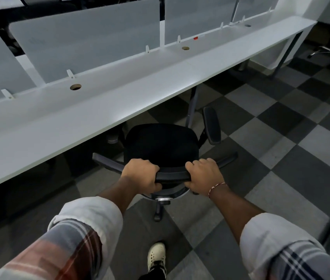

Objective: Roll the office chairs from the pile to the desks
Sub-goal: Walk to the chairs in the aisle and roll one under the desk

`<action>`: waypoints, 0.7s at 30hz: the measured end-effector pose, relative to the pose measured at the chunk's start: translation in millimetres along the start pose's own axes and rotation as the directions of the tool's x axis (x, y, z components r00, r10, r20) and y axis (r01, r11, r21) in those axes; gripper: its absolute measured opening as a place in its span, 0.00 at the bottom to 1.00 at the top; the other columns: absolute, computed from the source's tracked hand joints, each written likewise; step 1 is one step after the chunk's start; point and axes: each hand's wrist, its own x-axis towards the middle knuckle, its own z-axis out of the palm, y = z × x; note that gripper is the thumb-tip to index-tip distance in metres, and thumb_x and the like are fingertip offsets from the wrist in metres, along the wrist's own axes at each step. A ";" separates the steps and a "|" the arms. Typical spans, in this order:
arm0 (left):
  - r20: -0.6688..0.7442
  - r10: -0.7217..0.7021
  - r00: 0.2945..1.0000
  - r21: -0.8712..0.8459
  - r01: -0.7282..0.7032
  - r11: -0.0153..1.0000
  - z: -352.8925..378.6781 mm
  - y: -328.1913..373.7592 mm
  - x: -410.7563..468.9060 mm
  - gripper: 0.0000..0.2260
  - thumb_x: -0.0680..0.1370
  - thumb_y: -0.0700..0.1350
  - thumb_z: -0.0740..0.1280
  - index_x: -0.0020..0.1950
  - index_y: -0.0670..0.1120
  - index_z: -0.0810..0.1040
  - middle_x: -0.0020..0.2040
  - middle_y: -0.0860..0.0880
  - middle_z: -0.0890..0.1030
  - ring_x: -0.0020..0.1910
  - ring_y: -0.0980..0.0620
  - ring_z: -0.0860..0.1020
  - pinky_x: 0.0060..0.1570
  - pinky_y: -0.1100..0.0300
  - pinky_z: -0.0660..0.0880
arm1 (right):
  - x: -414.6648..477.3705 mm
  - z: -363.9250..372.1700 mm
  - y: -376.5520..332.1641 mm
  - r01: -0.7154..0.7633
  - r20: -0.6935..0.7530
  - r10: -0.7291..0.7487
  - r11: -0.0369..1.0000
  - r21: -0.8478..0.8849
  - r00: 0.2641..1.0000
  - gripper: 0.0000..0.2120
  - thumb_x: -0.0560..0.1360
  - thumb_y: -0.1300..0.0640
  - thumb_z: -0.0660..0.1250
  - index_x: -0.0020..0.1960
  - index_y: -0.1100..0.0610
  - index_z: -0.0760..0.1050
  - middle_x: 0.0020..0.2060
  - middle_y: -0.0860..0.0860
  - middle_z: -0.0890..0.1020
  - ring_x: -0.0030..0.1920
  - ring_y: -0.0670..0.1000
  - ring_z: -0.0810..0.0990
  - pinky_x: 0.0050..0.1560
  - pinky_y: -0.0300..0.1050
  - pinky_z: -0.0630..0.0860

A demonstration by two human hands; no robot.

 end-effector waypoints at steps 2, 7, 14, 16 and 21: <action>0.000 0.012 1.000 0.013 -0.012 1.000 3.1 10.8 -14.0 0.15 0.72 0.65 0.63 0.46 0.54 0.77 0.37 0.55 0.77 0.35 0.52 0.75 0.33 0.57 0.67 | -19.7 -4.6 -4.6 -0.004 0.041 0.003 1.000 0.008 0.999 0.19 0.63 0.41 0.75 0.42 0.52 0.73 0.34 0.50 0.79 0.37 0.54 0.79 0.39 0.48 0.69; -0.023 0.046 0.999 -0.011 -0.046 0.999 8.0 49.6 -43.9 0.15 0.73 0.64 0.63 0.44 0.54 0.74 0.35 0.55 0.75 0.34 0.52 0.73 0.35 0.57 0.67 | -72.4 -19.6 -6.7 -0.055 0.144 0.054 0.998 0.001 0.988 0.17 0.71 0.41 0.69 0.49 0.53 0.72 0.43 0.51 0.80 0.46 0.55 0.79 0.48 0.50 0.69; -0.045 0.135 0.990 0.051 -0.133 0.990 6.2 90.4 -56.0 0.16 0.73 0.63 0.63 0.49 0.53 0.78 0.41 0.52 0.80 0.42 0.47 0.80 0.39 0.57 0.70 | -128.3 -29.5 -4.4 -0.148 0.206 0.151 0.989 -0.030 0.967 0.18 0.73 0.42 0.67 0.54 0.54 0.71 0.48 0.52 0.80 0.51 0.56 0.78 0.51 0.50 0.68; -0.050 0.168 0.985 0.071 -0.164 0.984 4.0 96.2 -55.0 0.16 0.72 0.63 0.63 0.49 0.53 0.79 0.42 0.52 0.81 0.43 0.47 0.80 0.39 0.57 0.70 | -141.2 -31.5 -5.0 -0.186 0.220 0.186 0.982 -0.022 0.957 0.17 0.72 0.42 0.68 0.52 0.53 0.71 0.46 0.51 0.80 0.49 0.56 0.78 0.50 0.50 0.68; -0.039 0.263 0.964 0.097 -0.258 0.961 -4.4 108.3 -35.2 0.17 0.71 0.64 0.63 0.48 0.53 0.79 0.42 0.53 0.81 0.41 0.48 0.78 0.38 0.56 0.69 | -164.0 -35.2 1.6 -0.254 0.211 0.260 0.966 -0.054 0.942 0.17 0.69 0.41 0.71 0.46 0.53 0.72 0.38 0.50 0.79 0.41 0.54 0.79 0.41 0.47 0.68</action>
